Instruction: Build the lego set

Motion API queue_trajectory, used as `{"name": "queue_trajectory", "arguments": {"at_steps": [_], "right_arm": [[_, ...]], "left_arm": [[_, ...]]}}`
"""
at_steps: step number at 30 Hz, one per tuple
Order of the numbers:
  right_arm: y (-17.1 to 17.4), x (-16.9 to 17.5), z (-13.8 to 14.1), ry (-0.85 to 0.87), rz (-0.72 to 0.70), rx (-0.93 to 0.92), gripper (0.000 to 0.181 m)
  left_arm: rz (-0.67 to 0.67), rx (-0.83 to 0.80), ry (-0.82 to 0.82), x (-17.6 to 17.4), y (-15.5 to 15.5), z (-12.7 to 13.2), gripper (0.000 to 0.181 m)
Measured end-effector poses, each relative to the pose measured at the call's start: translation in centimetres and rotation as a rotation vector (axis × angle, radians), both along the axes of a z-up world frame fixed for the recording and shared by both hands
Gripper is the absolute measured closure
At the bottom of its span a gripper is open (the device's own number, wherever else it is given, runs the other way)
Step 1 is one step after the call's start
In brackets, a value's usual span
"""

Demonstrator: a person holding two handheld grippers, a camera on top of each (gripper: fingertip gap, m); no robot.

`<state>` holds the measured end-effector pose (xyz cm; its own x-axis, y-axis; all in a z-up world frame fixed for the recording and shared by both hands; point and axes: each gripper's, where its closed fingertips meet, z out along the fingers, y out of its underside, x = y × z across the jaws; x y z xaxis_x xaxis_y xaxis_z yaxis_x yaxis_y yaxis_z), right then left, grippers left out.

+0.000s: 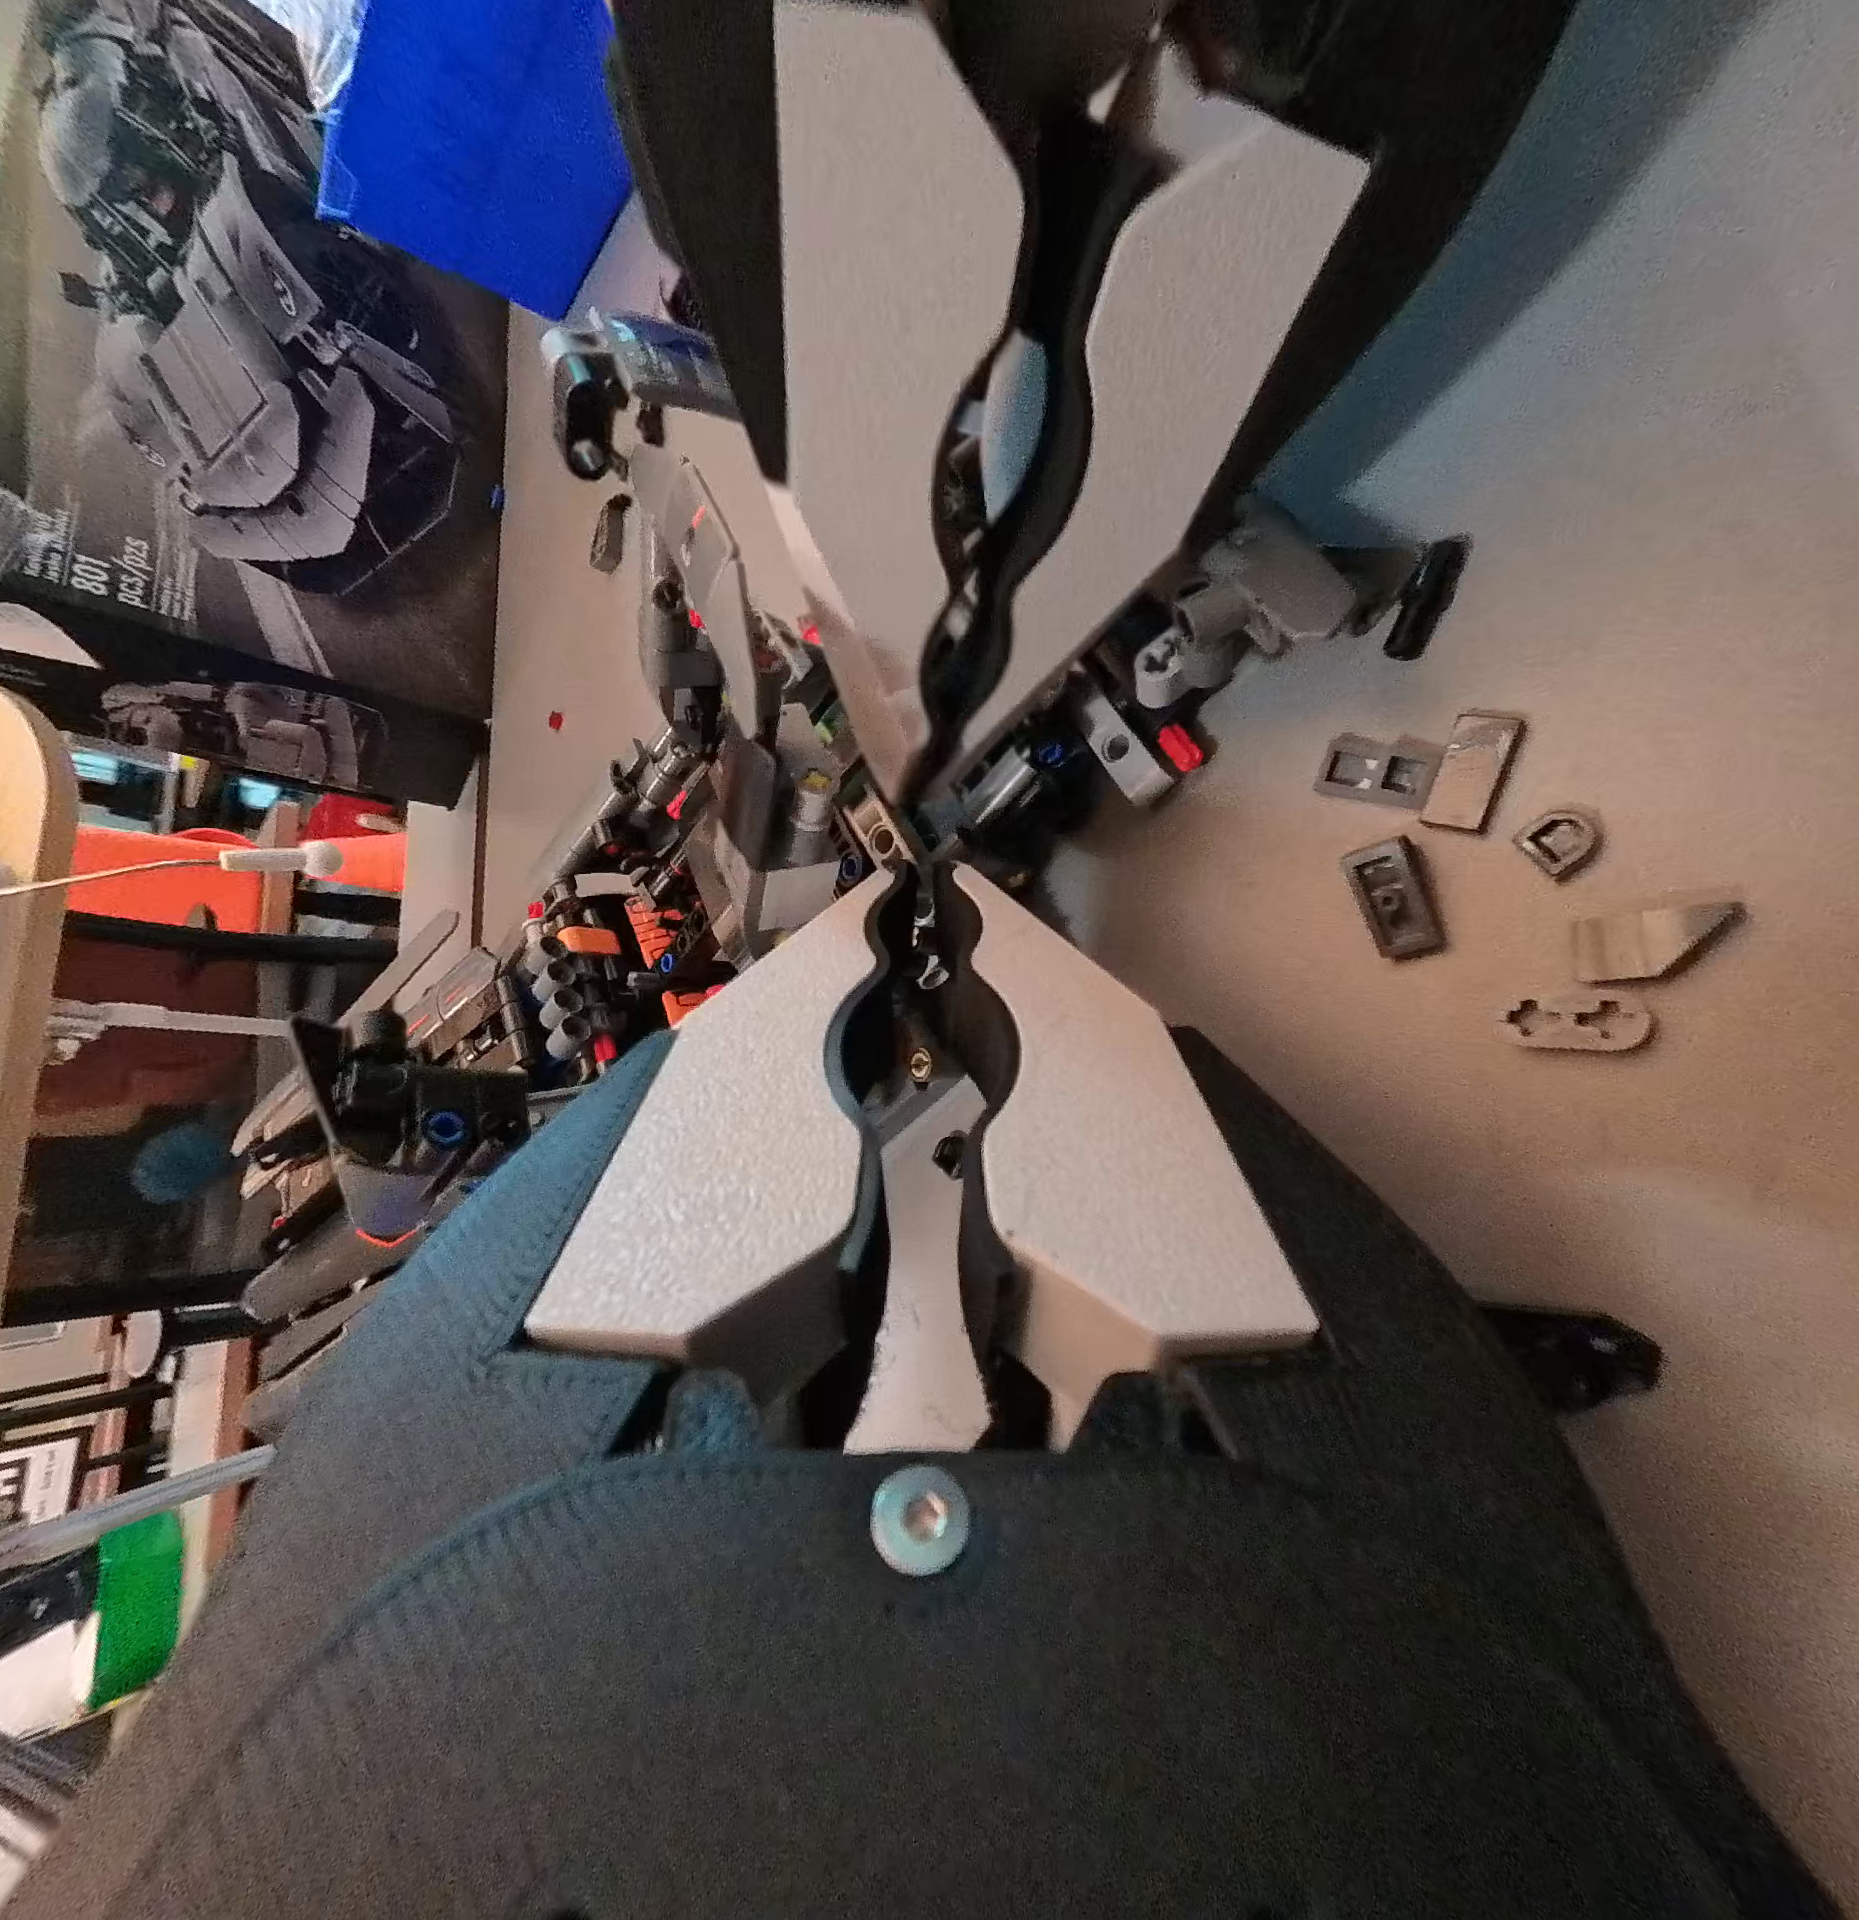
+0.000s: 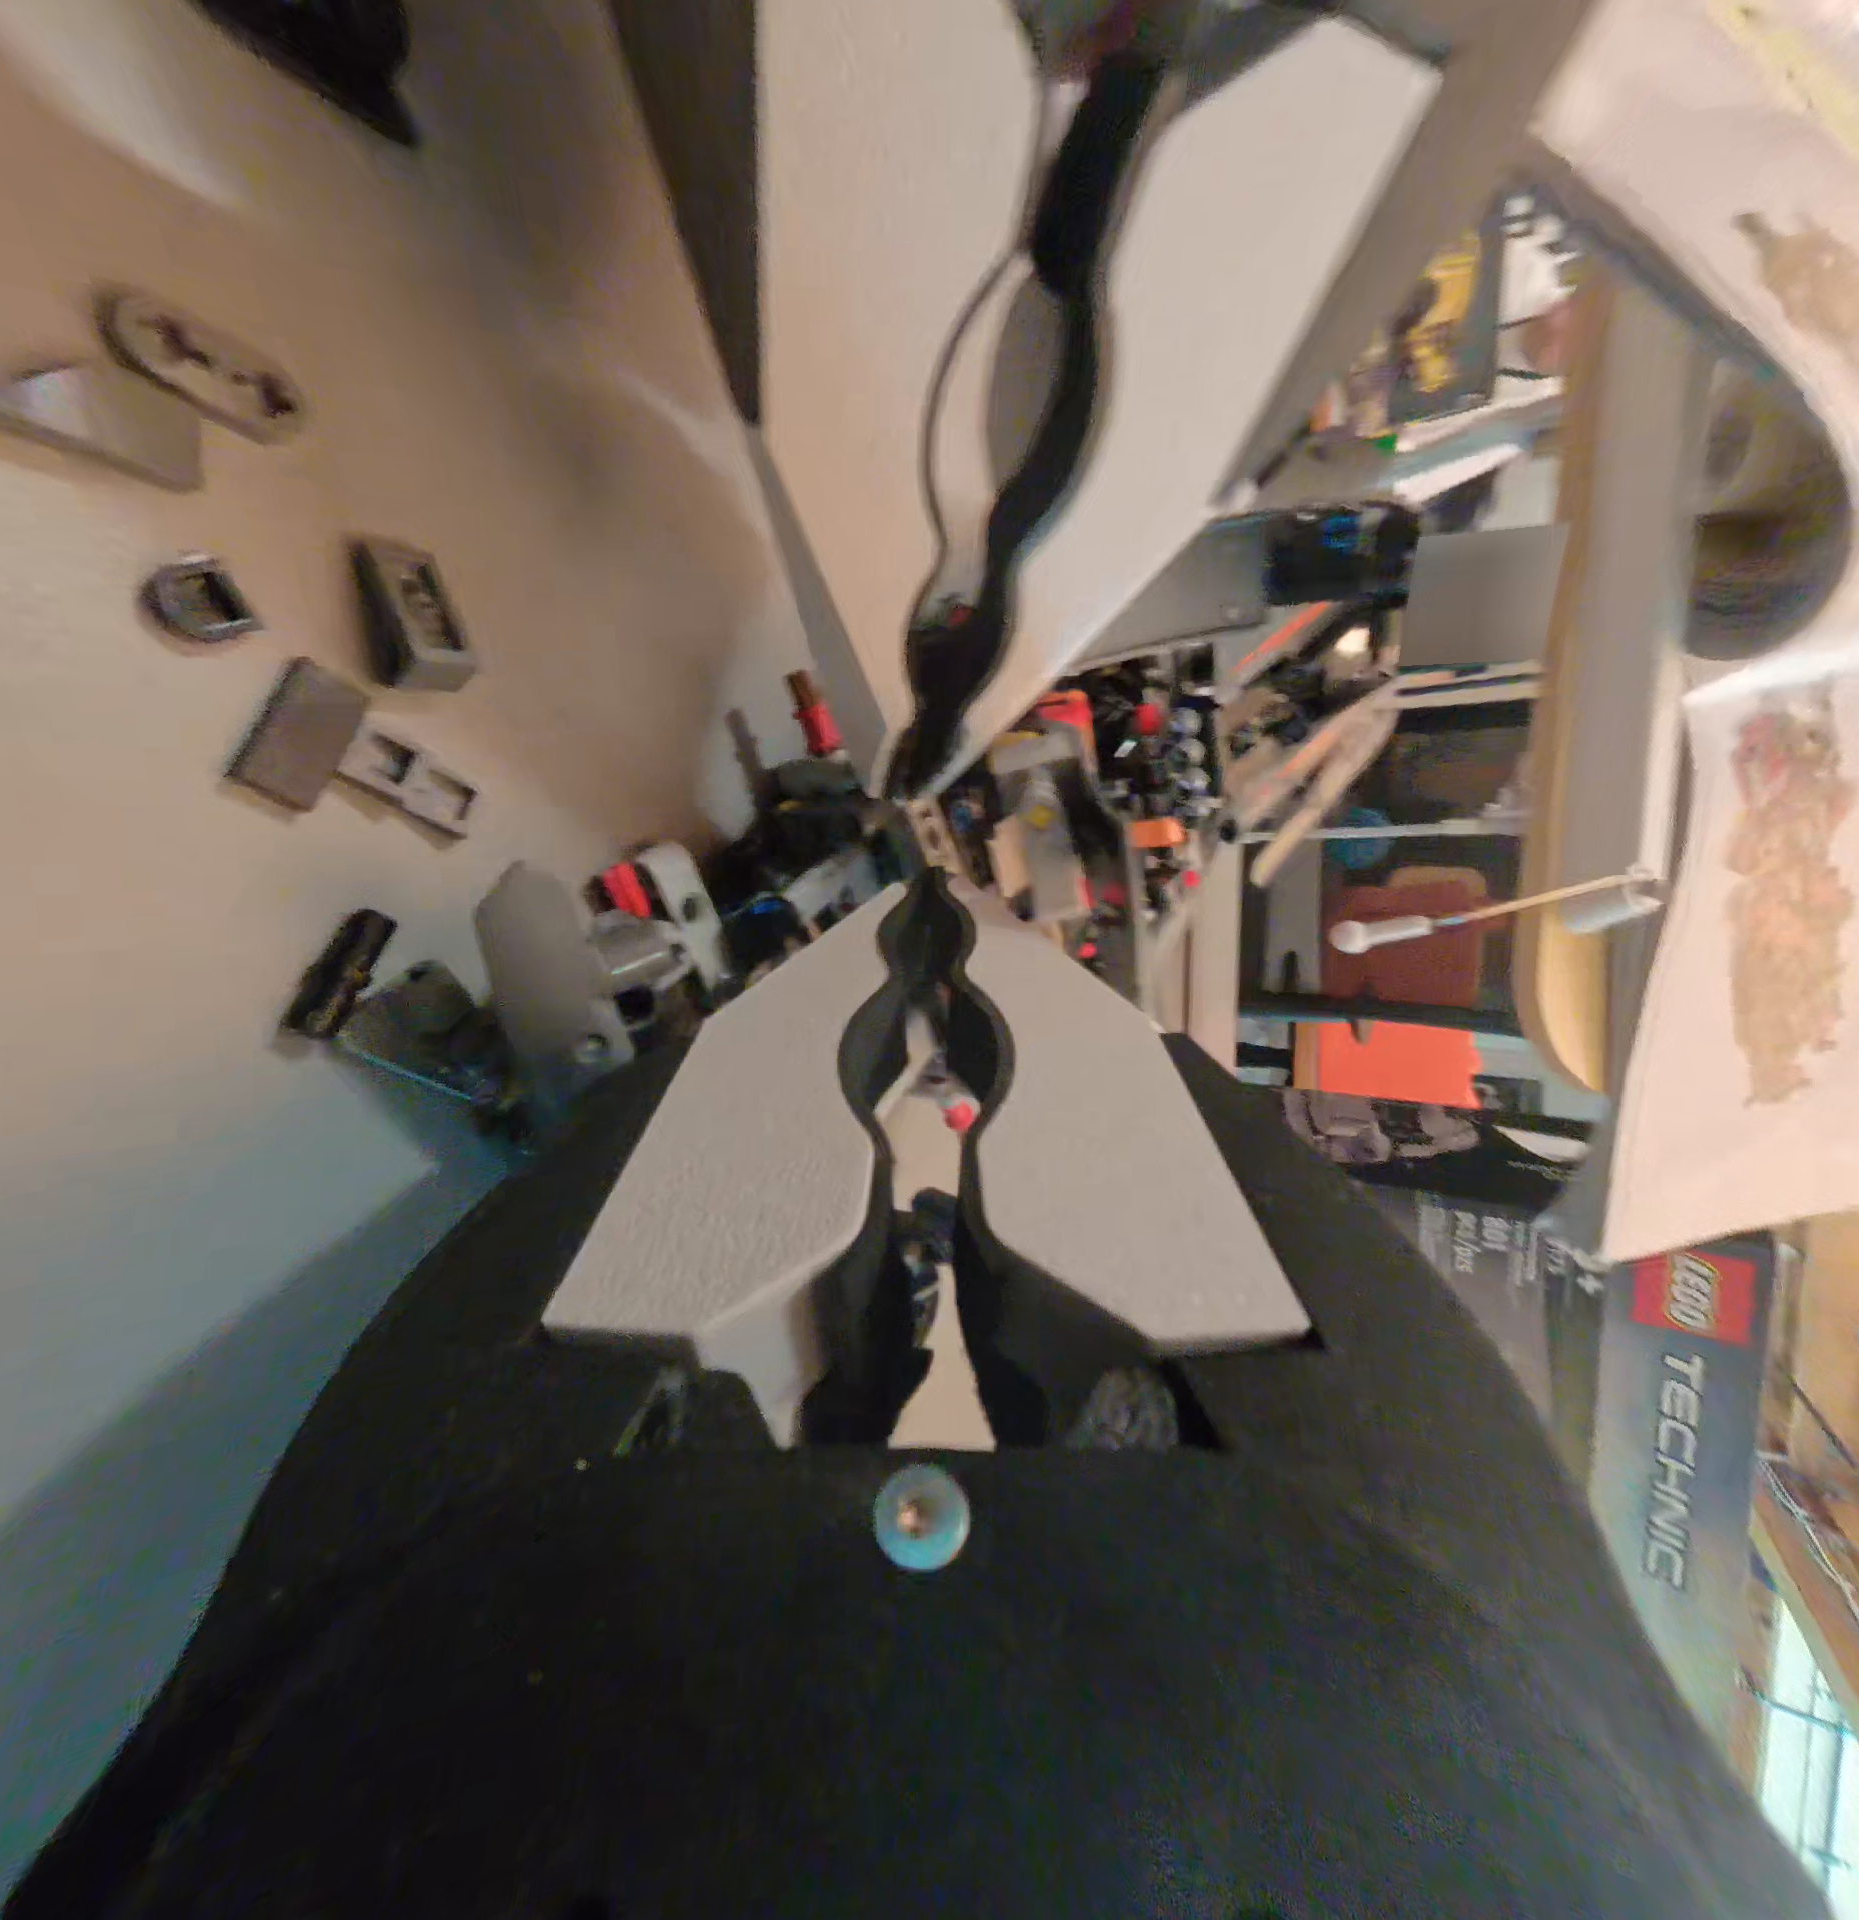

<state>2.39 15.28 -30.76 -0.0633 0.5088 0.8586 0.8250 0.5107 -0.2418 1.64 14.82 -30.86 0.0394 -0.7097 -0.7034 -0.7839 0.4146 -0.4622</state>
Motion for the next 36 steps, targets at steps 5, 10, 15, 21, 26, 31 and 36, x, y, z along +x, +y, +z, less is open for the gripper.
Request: {"name": "queue_trajectory", "arguments": {"at_steps": [5,10,15,21,26,31,36], "right_arm": [[0.1,-0.4,0.0,-0.009,0.013,0.025,0.173],[0.4,-0.4,-0.1,-0.013,0.004,0.026,0.174],[0.7,-0.2,-0.1,0.025,-0.015,-0.021,0.175],[0.9,-0.4,-0.1,0.053,-0.020,-0.074,0.178],[1.3,-0.3,-0.2,0.067,-0.033,-0.109,0.178],[1.4,-0.2,-0.1,0.074,-0.038,-0.106,0.179],[-1.1,-0.2,0.5,0.065,0.065,-0.118,0.181]], "left_arm": [[0.004,-0.019,-0.012,0.1,0.0,0.0,0.179],[0.008,-0.043,-0.016,0.1,0.0,0.0,0.180],[0.007,-0.043,0.002,0.1,0.1,-0.1,0.180],[0.016,-0.075,0.028,0.0,0.2,-0.2,0.180],[0.020,-0.077,0.035,0.1,0.4,-0.2,0.181],[0.013,-0.053,0.034,0.1,0.4,-0.2,0.181],[-0.010,-0.066,0.028,-0.4,0.3,0.0,0.181]]}}
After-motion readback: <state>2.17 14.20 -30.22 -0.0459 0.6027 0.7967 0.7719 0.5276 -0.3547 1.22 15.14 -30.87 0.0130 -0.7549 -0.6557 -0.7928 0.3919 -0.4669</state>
